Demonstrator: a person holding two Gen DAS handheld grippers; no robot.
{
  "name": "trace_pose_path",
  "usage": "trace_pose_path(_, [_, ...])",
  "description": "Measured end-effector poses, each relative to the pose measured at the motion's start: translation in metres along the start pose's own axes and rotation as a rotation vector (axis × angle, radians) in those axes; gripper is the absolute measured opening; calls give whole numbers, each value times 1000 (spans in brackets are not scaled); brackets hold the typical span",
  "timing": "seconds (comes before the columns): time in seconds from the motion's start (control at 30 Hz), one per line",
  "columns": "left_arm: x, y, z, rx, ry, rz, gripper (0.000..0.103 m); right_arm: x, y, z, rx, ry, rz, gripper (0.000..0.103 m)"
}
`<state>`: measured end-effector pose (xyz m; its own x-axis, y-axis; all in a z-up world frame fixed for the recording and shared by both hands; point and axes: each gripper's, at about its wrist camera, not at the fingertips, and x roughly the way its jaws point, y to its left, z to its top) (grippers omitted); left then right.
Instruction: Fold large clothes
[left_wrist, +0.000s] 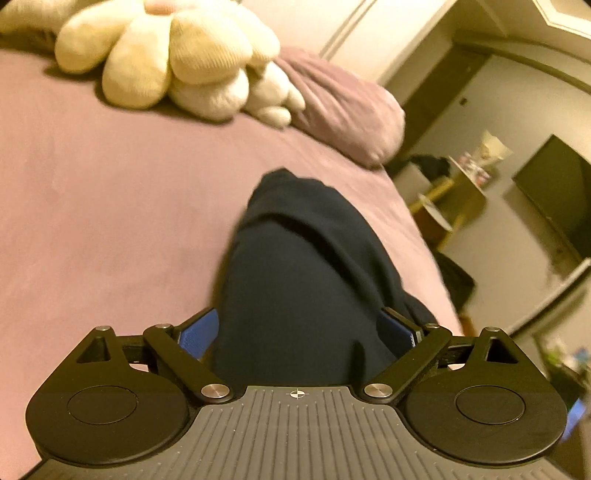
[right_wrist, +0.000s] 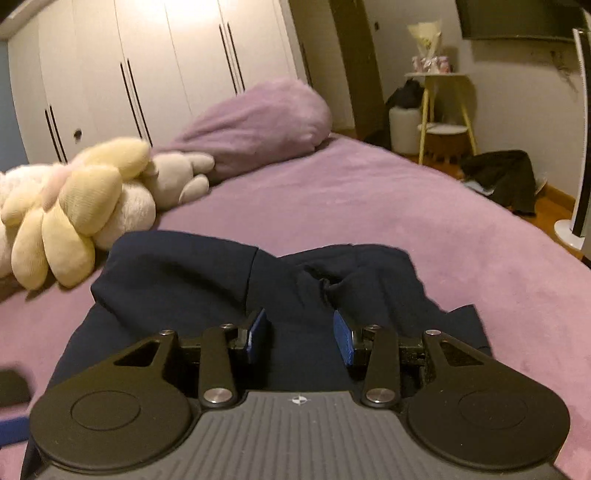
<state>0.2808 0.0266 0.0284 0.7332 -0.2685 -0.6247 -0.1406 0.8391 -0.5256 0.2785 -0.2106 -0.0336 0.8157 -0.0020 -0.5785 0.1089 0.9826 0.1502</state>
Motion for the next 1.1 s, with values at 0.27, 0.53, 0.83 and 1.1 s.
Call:
trace_pose_path(0.27, [48, 3, -23, 29, 24, 84, 103, 2, -17, -18, 8, -50, 41, 41])
trace_pose_path(0.53, [57, 5, -36, 31, -25, 109, 103, 12, -20, -28, 5, -80, 58, 41])
trace_pose_path(0.83, [51, 11, -33, 32, -18, 78, 103, -22, -17, -17, -30, -69, 66, 57])
trace_pose_path(1.1, [59, 18, -31, -16, 3, 65, 103, -16, -27, -42, -71, -113, 41, 58])
